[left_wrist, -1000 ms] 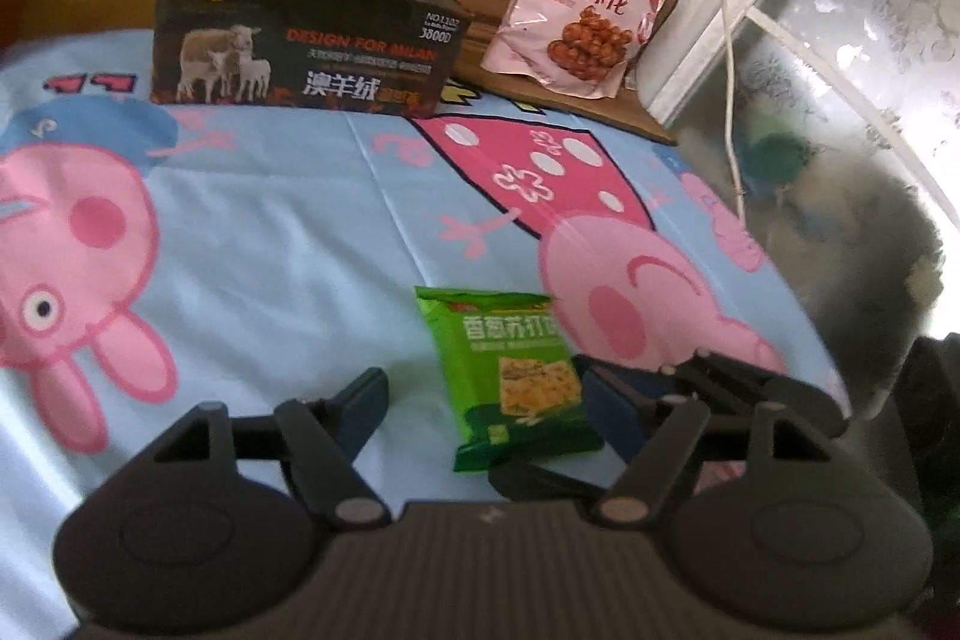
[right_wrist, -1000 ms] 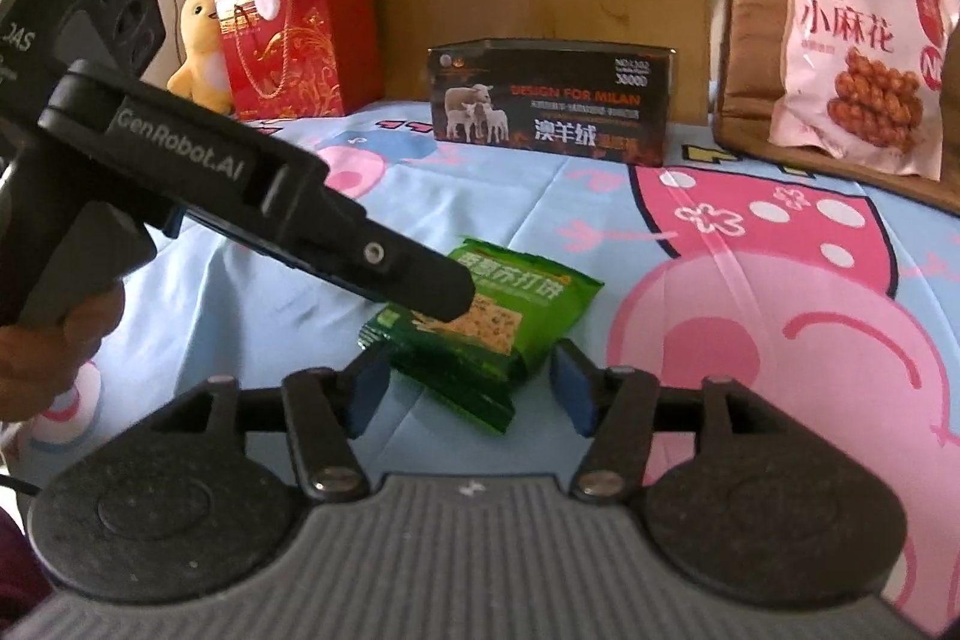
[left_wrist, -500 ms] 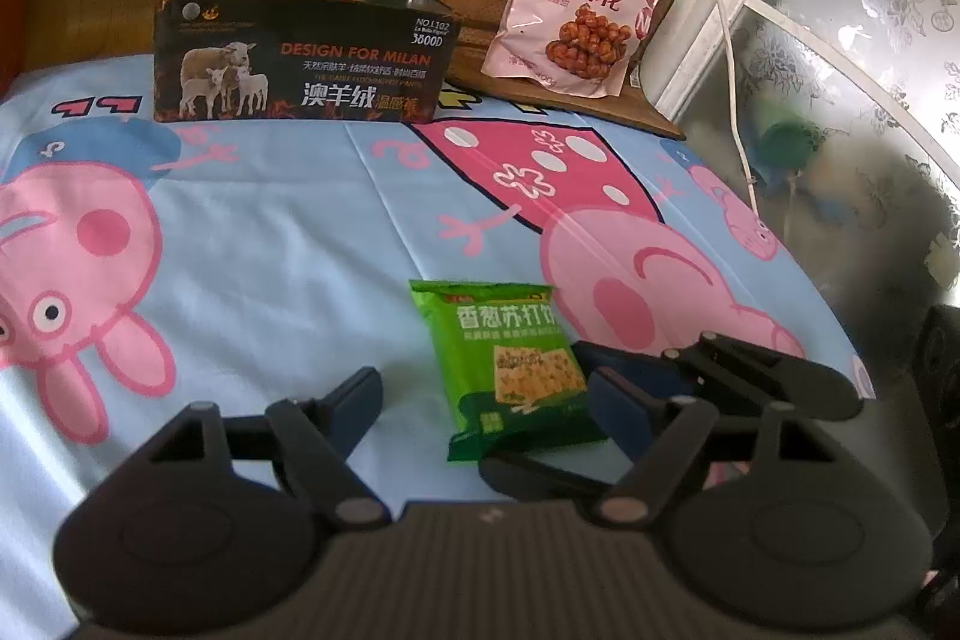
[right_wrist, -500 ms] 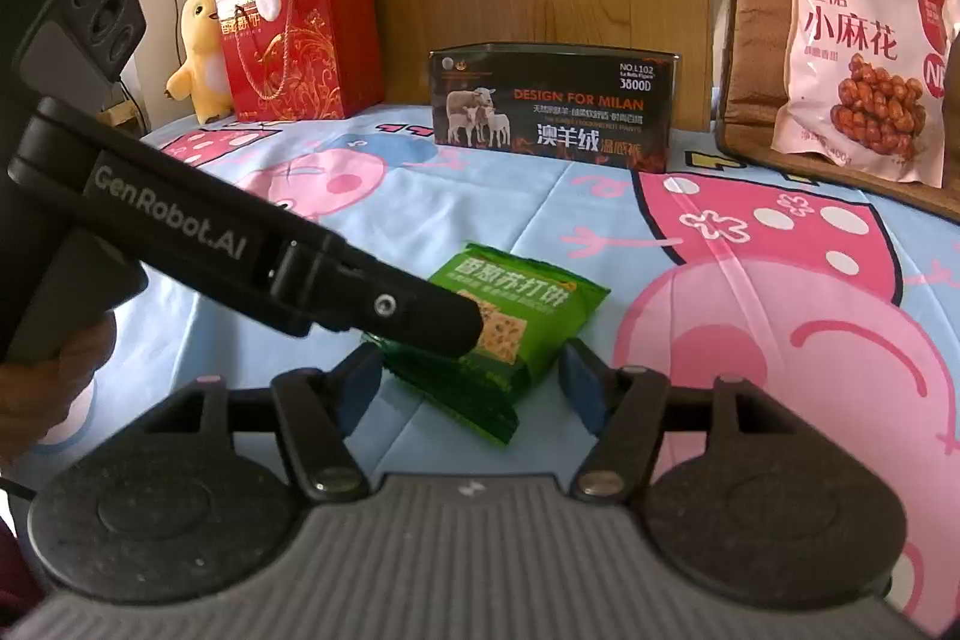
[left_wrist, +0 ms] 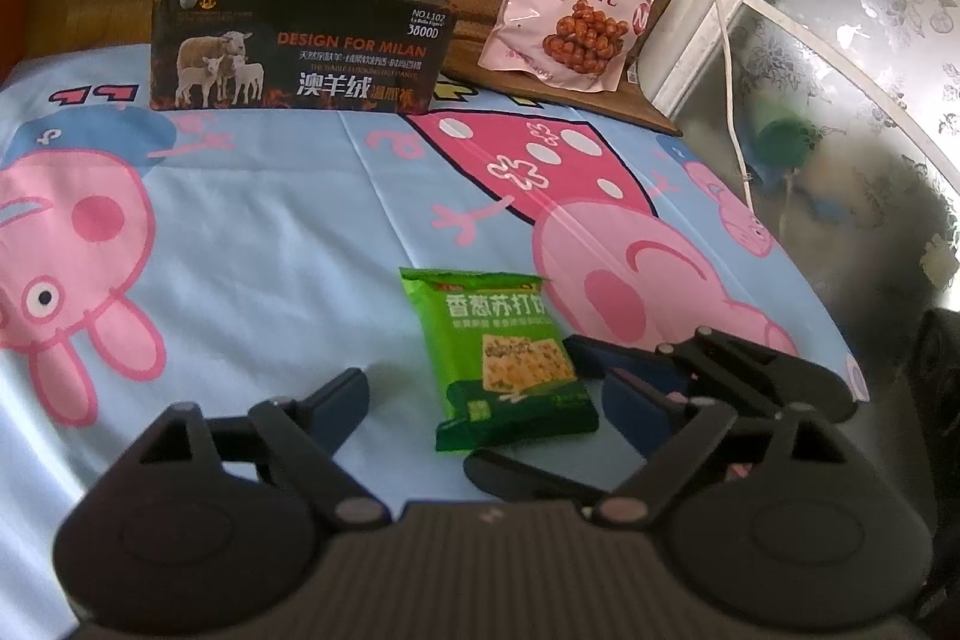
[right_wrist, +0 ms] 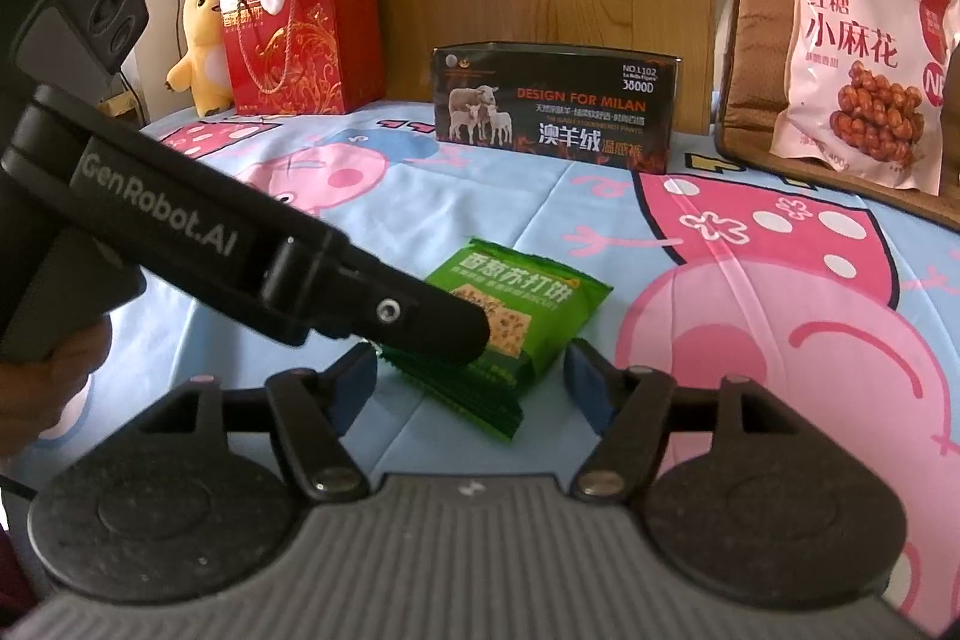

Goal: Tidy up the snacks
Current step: 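Move the left tool down to the green cracker packet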

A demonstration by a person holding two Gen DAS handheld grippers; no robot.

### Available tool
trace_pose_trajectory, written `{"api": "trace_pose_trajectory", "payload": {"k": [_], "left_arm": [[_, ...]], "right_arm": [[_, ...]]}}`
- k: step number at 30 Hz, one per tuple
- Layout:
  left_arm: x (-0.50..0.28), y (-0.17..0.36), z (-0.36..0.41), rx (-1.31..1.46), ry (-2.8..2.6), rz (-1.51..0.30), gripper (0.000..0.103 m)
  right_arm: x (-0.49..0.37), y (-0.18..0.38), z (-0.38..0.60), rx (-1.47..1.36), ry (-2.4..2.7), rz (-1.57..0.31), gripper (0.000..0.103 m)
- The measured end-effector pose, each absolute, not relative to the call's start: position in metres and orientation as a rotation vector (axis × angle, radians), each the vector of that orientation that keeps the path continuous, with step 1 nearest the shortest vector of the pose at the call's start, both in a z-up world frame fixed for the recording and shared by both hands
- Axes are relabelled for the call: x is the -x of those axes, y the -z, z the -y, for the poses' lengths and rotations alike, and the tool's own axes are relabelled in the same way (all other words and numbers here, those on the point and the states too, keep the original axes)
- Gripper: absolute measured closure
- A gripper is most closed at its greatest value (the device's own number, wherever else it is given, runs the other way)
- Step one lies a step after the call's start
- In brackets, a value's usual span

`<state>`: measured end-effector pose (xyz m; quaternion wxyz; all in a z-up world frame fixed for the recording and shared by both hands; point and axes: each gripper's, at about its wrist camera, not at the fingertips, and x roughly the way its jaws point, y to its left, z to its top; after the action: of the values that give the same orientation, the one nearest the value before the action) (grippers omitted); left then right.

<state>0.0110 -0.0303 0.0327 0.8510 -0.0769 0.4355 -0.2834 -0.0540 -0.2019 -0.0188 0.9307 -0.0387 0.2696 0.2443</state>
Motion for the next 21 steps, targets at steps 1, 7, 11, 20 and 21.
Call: {"api": "trace_pose_trajectory", "payload": {"k": [1,7,11,20,21], "left_arm": [[-0.011,-0.033,0.030,0.166,0.598,-0.919,0.012],[-0.013,-0.031,0.022,0.236,0.622,-0.936,0.006],[-0.012,-0.030,0.015,0.276,0.638,-0.938,0.000],[-0.008,-0.031,0.019,0.251,0.609,-0.933,0.000],[-0.007,-0.031,0.020,0.238,0.603,-0.932,0.000]], "right_arm": [[0.054,0.019,0.202,0.080,-0.499,-0.552,0.031],[0.057,0.019,0.207,0.063,-0.501,-0.553,0.025],[0.060,0.018,0.223,-0.009,-0.486,-0.566,0.022],[0.089,0.010,0.256,-0.080,-0.446,-0.484,0.000],[0.091,0.010,0.256,-0.076,-0.431,-0.467,0.000]]}}
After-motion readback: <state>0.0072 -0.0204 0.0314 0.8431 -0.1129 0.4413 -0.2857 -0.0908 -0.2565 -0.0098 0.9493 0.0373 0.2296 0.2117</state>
